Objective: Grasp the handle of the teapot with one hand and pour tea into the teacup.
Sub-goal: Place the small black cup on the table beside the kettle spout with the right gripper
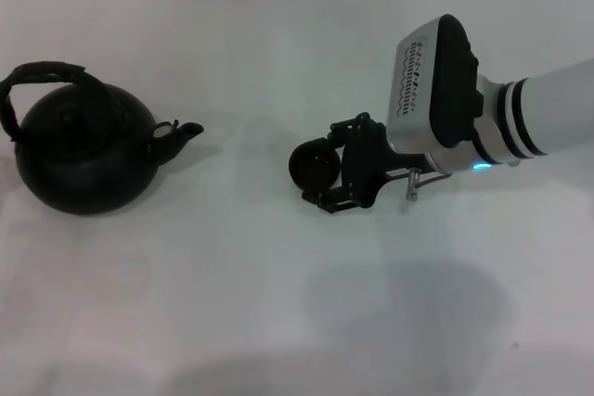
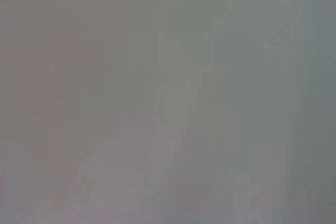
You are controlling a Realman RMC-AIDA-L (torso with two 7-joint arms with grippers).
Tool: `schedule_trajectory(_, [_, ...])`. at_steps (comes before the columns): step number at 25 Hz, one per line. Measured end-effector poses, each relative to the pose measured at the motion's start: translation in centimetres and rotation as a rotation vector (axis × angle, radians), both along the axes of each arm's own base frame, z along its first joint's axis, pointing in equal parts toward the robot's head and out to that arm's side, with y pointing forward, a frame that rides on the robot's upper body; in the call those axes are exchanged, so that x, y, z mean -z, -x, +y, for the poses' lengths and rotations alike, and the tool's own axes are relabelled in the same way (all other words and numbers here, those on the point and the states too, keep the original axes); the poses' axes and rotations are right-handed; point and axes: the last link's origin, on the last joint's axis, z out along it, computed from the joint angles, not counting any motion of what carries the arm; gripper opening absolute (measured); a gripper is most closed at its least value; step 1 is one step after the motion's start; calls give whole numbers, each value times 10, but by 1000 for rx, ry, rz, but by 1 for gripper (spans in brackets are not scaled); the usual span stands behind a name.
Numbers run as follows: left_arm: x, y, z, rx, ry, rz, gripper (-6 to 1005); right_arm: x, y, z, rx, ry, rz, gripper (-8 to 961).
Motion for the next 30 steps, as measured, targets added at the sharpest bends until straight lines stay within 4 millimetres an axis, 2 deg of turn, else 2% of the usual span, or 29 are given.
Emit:
schedule_trajectory(24, [-4,-1,8,10,-5,13,740,-2,1,4,-11,-12,-10,736])
schedule_trajectory(30, [-4,-2,7,16,-3,14,740,-3,-4,4,-8,-13,-22,813])
